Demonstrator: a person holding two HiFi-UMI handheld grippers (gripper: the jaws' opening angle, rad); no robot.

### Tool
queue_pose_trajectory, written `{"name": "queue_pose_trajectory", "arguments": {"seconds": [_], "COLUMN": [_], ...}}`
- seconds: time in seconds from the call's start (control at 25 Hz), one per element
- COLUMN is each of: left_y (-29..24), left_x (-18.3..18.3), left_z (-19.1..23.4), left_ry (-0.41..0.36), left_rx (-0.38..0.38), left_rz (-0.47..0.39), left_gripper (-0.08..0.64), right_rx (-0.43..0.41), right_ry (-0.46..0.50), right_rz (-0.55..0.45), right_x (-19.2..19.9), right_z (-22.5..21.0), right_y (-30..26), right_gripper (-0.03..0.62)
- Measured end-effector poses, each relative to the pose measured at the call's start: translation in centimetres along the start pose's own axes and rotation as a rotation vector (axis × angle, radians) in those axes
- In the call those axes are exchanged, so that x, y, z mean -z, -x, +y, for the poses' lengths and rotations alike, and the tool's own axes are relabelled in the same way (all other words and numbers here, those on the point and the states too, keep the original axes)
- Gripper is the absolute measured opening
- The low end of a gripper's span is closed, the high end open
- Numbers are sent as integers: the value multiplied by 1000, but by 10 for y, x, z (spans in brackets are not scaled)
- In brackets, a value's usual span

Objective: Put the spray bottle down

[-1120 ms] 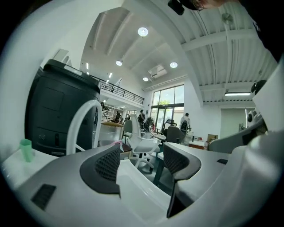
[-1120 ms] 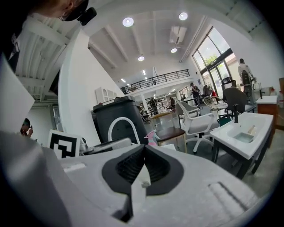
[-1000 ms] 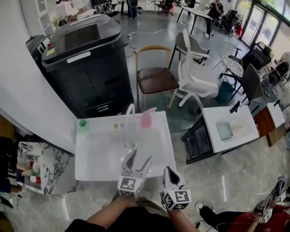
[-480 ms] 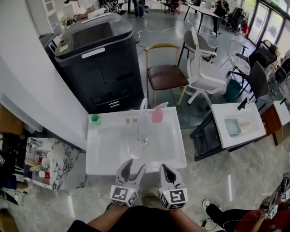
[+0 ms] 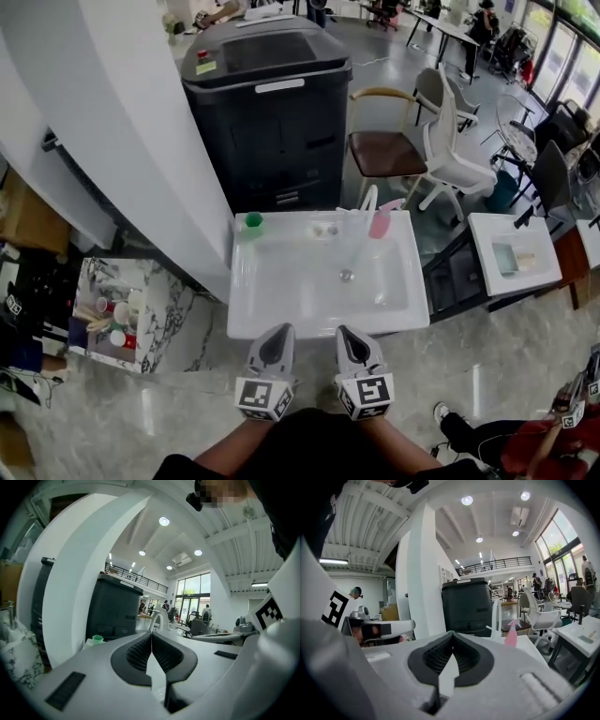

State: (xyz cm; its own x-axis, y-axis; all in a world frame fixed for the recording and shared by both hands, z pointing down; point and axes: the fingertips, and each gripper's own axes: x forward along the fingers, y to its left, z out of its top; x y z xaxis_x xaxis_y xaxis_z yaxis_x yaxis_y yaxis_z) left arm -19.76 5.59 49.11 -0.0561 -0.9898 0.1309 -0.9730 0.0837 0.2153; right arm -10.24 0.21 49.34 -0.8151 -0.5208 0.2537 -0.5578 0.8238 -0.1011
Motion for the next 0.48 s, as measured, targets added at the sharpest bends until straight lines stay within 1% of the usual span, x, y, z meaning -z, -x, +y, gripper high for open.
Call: {"name": "queue_pose_trajectory", "arguments": {"seconds": [0.12, 0.24, 0.32, 0.48], "left_y": [29, 52, 63, 79], "left_x": [2, 6, 6, 6], "left_z": [27, 45, 53, 61], "left_ry": [-9, -1, 3, 3], "left_rx": [-6, -16, -16, 11], "left_rz": [20, 35, 38, 33], "left_gripper": [20, 20, 20, 20], "right_rx": [-7, 11, 25, 41], "right_ry": [9, 18, 19, 23], "right_rz": [14, 7, 1, -4], "right_x": [3, 2, 1, 6], "right_z": [37, 59, 71, 93], "right_y": [-7, -7, -5, -3], "right_gripper": [-3, -3, -3, -3]}}
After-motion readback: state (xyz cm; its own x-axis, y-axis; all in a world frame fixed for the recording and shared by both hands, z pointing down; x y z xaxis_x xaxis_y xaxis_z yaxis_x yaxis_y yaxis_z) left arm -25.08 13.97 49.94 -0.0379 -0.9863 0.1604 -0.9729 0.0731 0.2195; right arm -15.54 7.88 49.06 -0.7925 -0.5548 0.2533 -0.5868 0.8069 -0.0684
